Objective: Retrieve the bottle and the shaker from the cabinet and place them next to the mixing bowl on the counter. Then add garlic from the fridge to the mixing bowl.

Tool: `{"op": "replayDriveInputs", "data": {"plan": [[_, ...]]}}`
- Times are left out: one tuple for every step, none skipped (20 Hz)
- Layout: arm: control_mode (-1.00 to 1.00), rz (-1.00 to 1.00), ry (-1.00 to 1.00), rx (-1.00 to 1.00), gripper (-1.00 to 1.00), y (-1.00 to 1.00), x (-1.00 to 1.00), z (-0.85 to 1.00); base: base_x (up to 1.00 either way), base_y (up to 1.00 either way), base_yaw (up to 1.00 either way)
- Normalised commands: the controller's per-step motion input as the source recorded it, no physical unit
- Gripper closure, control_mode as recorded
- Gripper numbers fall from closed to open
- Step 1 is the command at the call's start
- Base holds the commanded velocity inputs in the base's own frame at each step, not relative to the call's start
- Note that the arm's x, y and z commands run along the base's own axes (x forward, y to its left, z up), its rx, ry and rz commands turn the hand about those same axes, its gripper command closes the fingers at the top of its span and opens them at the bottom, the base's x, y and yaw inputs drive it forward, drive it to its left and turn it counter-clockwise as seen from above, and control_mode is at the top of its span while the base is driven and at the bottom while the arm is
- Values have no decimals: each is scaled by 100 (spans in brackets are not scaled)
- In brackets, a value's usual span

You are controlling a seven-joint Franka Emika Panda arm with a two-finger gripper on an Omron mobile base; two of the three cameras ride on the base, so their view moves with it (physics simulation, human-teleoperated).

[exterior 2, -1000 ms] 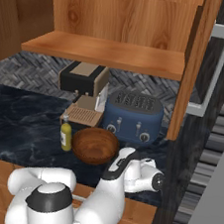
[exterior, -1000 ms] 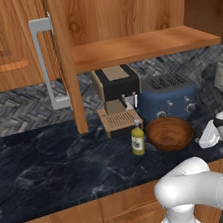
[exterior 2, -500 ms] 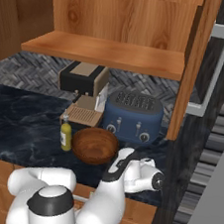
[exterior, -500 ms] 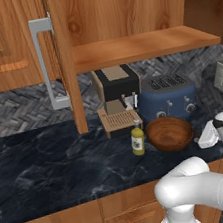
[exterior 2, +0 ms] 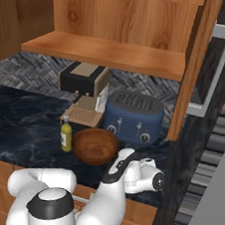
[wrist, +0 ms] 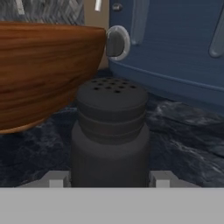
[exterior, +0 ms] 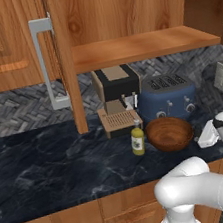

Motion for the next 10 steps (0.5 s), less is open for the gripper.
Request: {"op": "replayDriveInputs", "data": {"plan": [[-100,0,0,0,-100,0,0,0,0,0,0],[-100,0,0,0,-100,0,0,0,0,0,0],[-100,0,0,0,-100,0,-4,0,0,0,0],[-100,0,0,0,-100,0,-9,2,0,0,0],[-100,0,0,0,-100,0,-14,3,0,0,0],[-100,0,0,0,-100,1,-18,5,0,0,0],[-100,0,0,0,-100,4,-19,8,0,0,0],[-100,0,0,0,-100,6,-17,11,0,0,0],[-100,0,0,0,-100,6,-15,20,0,0,0],[-100,0,0,0,-100,7,-9,33,0,0,0]]}}
